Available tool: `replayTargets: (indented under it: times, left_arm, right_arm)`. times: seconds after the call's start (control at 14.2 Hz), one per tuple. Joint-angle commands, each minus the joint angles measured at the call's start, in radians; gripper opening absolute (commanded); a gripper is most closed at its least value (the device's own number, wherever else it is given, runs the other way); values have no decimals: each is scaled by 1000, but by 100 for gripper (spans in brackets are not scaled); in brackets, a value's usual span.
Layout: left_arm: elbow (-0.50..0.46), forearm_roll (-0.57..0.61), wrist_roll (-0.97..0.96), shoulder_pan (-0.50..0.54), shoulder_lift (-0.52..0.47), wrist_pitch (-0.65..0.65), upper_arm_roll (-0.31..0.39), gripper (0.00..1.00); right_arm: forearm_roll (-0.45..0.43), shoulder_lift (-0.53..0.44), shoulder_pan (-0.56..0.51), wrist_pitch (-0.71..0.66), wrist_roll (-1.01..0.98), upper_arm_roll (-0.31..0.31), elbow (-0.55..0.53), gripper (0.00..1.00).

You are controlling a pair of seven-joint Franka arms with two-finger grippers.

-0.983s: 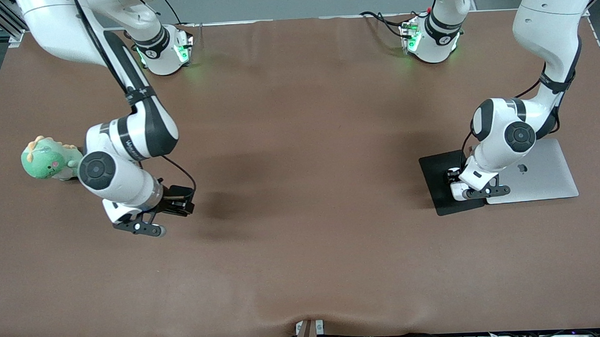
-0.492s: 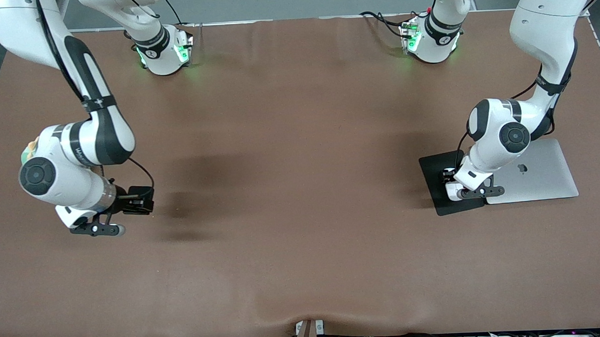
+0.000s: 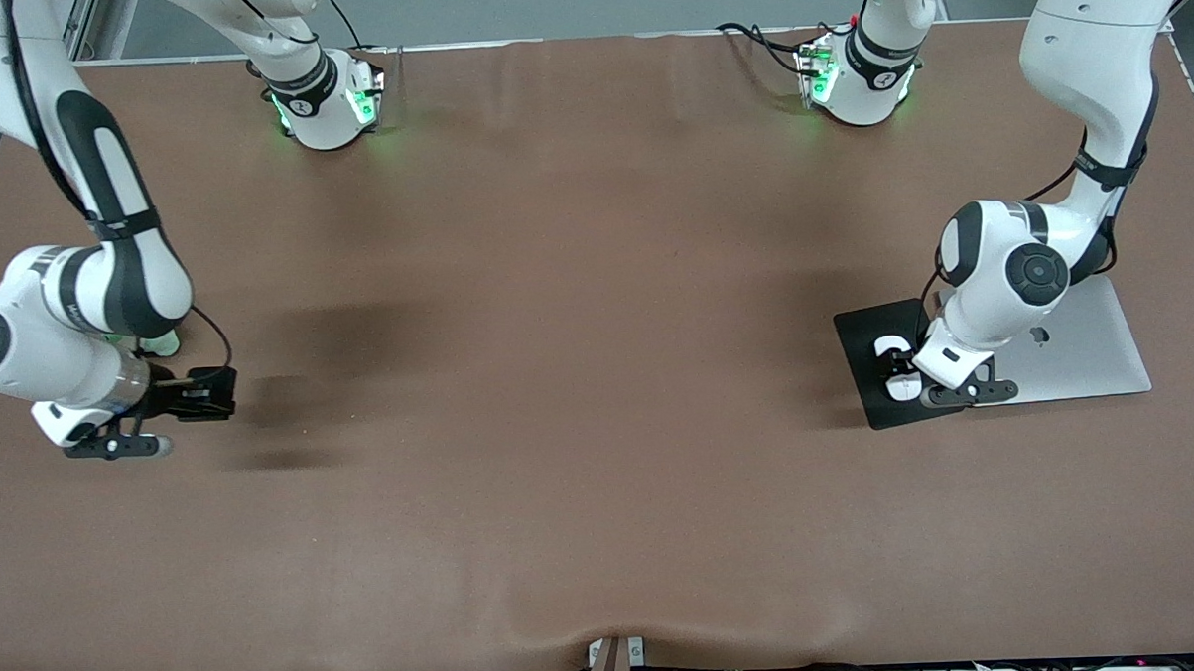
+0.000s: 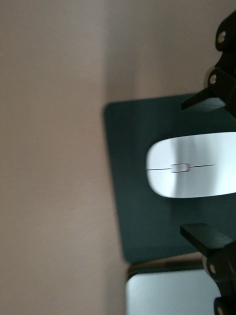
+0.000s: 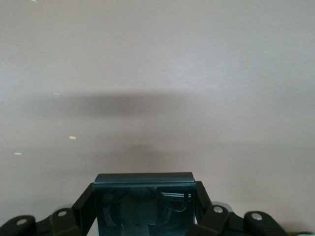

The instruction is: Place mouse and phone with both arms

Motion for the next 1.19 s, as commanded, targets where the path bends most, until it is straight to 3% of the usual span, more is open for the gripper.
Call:
replayTargets:
  times: [0.0, 0.35, 0.91, 1.12]
  left_arm:
    - [83, 14, 3, 8, -41, -94, -7, 100]
    - [408, 15, 3, 10, -31, -481, -7, 100]
    - [605, 3, 31, 51, -170, -776, 4, 100]
    - [668, 11, 31, 51, -179, -811, 4, 100]
  right_arm:
    - [-10, -30, -62, 19, -42, 18, -45, 0]
    - [-17, -7, -91, 10, -41, 18, -63, 0]
    - [-50, 60, -128, 66, -36, 13, -120, 0]
    - [-53, 90, -122, 91, -32, -1, -116, 0]
